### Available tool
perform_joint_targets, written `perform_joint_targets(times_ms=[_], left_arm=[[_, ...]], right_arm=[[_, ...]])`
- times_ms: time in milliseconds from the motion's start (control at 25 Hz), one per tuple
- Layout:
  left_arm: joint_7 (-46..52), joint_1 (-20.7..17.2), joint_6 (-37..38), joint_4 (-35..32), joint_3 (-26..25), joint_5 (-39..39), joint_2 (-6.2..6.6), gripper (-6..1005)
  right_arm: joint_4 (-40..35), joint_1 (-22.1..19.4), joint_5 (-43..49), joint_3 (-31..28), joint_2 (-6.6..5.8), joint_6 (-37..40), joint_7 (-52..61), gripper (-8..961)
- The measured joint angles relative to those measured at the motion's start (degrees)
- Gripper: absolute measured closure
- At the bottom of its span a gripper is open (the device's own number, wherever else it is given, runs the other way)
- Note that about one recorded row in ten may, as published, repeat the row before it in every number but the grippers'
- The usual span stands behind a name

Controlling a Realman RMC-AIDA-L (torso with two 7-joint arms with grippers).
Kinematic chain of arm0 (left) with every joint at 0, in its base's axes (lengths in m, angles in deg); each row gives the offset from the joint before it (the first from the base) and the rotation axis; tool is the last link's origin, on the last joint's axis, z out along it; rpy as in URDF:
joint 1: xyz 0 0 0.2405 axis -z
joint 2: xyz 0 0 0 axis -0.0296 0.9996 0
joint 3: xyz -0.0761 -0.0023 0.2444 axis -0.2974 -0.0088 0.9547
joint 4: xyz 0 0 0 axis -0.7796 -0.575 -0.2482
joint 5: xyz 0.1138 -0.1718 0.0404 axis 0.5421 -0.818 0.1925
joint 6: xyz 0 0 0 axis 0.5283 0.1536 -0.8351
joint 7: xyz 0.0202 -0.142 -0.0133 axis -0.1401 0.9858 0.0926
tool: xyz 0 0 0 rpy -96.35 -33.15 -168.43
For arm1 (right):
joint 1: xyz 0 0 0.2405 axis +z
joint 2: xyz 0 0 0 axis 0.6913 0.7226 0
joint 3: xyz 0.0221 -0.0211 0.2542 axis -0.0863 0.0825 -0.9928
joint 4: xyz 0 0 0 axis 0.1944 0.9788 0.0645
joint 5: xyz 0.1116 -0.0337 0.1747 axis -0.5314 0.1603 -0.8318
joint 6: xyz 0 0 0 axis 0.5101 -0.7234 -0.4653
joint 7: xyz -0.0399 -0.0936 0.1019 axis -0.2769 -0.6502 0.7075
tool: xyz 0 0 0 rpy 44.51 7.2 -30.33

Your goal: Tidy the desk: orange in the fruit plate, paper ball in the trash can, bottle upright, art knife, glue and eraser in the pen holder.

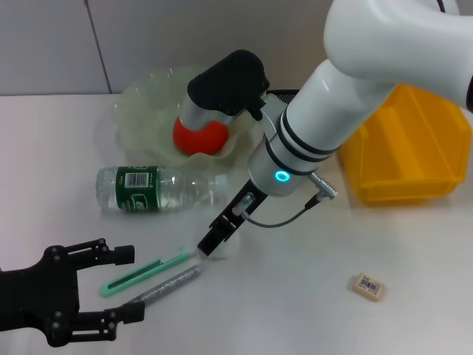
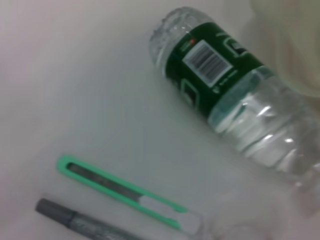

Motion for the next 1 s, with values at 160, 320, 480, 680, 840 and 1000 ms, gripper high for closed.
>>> perform_joint_targets(times_ms=[160,320,480,680,840,1000], left_arm=[[-0.9,0.0,-0.1,0.9,0.0,0.1,0.00,190],[-0.9,0.1,-0.1,0.9,0.0,0.1,0.00,190],[-0.7,0.3,-0.1,0.9,-0.1,0.1,0.00,190],[-0.5,0.2,-0.1,0.9,-0.3,0.1,-0.25,191],[-0.6,0.1,0.0,0.9,-0.4,0.1,-0.46,191],[-1.1,-0.1,0.0,0.9,-0.4,0.1,-0.68,191]], right_arm=[[0.4,-0.1,-0.9,2.2,0.00,-0.7,0.0,267],[0.7,0.1,-1.8,4.2,0.00,-1.2,0.2,269],[0.8,-0.2,-2.0,4.5,0.00,-1.3,0.2,270],[0.3,-0.6,-2.1,4.1,0.00,-1.4,0.0,272],[-0.7,-1.1,-1.7,4.1,-0.13,-0.7,-0.1,359],[-6.2,-3.8,1.0,1.5,-0.69,3.3,0.1,428]])
